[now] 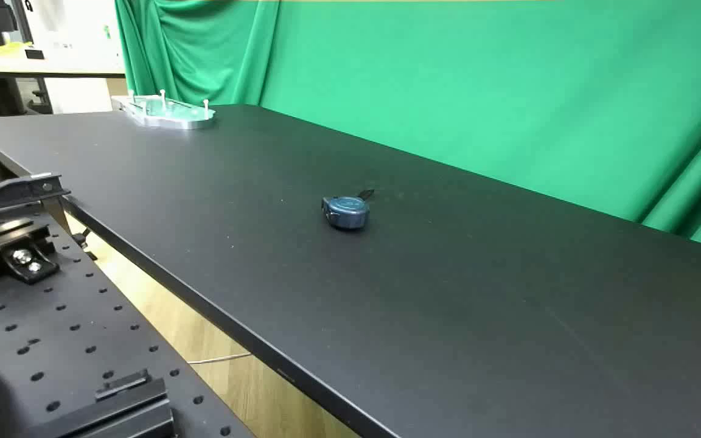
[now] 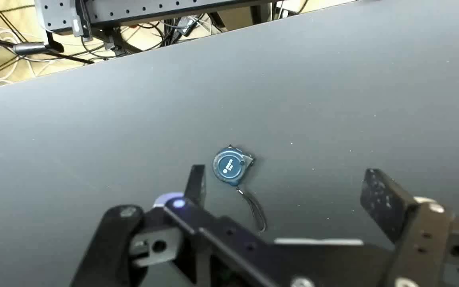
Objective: Move the black object forward
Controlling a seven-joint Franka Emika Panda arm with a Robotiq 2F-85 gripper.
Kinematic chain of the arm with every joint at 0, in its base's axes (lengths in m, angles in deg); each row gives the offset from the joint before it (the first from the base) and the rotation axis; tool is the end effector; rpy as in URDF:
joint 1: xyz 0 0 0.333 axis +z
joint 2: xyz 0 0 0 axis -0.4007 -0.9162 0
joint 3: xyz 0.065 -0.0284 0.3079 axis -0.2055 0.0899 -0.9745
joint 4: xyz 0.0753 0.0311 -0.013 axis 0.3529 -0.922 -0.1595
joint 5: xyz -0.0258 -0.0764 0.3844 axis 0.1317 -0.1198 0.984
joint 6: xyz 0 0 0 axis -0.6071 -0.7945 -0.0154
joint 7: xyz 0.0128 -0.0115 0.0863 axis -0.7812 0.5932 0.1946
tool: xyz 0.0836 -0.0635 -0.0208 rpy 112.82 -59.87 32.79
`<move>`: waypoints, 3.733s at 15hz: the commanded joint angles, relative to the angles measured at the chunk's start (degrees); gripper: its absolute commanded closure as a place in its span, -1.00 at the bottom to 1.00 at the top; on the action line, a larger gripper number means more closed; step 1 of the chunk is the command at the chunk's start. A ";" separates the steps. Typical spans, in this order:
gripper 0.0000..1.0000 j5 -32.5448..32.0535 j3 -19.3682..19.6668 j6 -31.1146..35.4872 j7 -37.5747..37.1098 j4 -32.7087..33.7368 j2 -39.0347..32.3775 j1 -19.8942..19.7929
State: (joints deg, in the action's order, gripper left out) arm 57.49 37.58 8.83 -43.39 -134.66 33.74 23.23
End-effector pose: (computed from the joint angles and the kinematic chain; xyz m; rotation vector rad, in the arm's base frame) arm 0.4166 0.0554 0.4850 3.0190 -0.1982 -0.2847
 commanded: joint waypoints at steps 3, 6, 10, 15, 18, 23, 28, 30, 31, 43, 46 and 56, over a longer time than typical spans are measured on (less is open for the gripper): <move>-1.00 -0.23 0.72 0.07 -0.21 0.11 -0.08 0.81; -1.00 -0.23 0.72 0.08 -0.21 0.11 -0.08 0.81; -1.00 -0.23 0.72 0.08 -0.21 0.11 -0.08 0.81; -1.00 -4.17 0.13 11.15 -2.71 -4.80 -0.51 0.25; -1.00 -4.84 0.67 20.28 -2.96 -8.39 -2.59 -0.13; -1.00 -3.84 2.29 33.60 -2.03 -12.83 -8.14 -0.90; -1.00 -3.69 4.93 39.27 -1.87 -14.99 -14.79 -2.05; -1.00 -3.63 6.02 40.35 -2.04 -15.40 -17.53 -2.33; -1.00 -3.45 6.54 40.66 -2.02 -15.45 -18.89 -2.37; -1.00 -4.03 8.17 45.75 -5.91 -16.44 -22.53 -1.16; -1.00 -4.49 8.40 46.93 -7.48 -15.96 -24.78 -1.04; -1.00 -3.97 11.72 52.11 -9.41 -13.79 -34.73 0.41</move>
State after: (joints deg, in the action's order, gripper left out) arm 54.01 47.64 59.92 -50.32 -149.98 1.63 22.18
